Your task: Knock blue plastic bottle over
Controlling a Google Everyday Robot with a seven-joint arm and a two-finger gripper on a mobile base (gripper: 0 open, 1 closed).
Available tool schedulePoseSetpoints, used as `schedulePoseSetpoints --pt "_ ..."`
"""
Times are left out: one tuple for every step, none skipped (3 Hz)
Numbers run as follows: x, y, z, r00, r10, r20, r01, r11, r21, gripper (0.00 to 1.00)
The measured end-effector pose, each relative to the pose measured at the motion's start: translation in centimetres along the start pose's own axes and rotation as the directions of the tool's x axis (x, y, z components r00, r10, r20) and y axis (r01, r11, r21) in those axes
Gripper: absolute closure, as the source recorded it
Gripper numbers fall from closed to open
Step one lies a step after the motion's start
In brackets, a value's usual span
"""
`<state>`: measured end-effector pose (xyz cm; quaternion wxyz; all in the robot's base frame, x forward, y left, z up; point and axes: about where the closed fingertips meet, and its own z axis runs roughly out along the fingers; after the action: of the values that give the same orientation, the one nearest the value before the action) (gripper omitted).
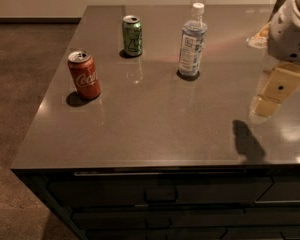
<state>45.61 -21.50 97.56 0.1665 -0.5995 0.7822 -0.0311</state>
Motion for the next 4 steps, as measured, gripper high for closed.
schedulePoseSetpoints --pt "-0.8 -2.6 1.1 0.999 0.025 0.022 -0.025 0.9997 0.004 0.0" --pt "-2.0 -5.9 2.3 0.995 0.067 0.07 -0.069 0.9974 0.02 0.0" --pt "-3.1 -9.9 3.5 0.978 0.14 0.157 -0.148 0.9884 0.035 0.0" --pt "-4.5 -13.4 5.2 0.948 0.204 0.245 -0.218 0.9754 0.032 0.0"
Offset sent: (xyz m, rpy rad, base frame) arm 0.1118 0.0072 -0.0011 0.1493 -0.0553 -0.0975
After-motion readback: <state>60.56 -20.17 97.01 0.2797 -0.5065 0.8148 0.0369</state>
